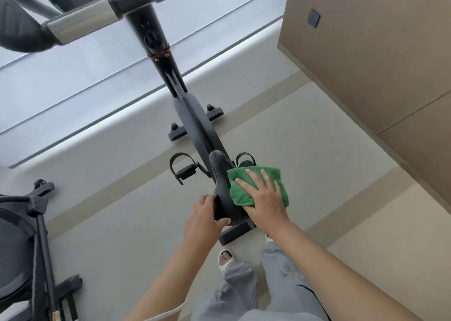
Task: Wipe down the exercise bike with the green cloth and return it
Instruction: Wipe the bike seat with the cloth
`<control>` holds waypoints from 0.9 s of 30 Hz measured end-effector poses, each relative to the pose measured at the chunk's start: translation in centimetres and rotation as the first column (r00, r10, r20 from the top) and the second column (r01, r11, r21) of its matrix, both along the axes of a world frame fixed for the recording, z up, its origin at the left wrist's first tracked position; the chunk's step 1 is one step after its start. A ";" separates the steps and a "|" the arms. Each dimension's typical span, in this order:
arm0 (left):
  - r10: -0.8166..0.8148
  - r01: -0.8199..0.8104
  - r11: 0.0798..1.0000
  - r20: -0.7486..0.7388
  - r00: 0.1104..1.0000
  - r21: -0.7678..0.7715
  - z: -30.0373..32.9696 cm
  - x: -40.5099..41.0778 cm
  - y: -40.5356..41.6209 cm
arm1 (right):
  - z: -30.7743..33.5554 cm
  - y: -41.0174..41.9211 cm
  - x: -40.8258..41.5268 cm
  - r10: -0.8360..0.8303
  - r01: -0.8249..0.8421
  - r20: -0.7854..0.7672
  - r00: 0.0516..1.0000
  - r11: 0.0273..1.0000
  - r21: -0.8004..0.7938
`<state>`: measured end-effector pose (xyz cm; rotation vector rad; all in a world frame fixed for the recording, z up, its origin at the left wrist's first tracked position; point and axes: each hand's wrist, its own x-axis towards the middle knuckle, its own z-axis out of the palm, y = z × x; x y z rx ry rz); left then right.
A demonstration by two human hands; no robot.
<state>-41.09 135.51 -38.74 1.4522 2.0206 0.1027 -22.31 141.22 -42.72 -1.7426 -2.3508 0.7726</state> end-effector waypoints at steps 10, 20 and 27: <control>-0.521 0.527 0.849 -0.198 0.830 -0.024 0.2 -0.6 5.9 | -0.6 -3.1 -3.6 -0.498 0.485 -0.206 0.842 0.867 -0.111; -0.458 0.475 0.879 -0.200 0.866 0.046 -0.6 -0.8 4.9 | -2.9 2.8 0.7 -0.608 0.473 -0.457 0.649 0.793 -0.383; -0.412 0.425 0.893 -0.108 0.905 0.150 -1.3 -1.6 3.3 | -3.9 -6.1 -4.1 -0.526 0.636 -0.549 0.649 0.771 0.014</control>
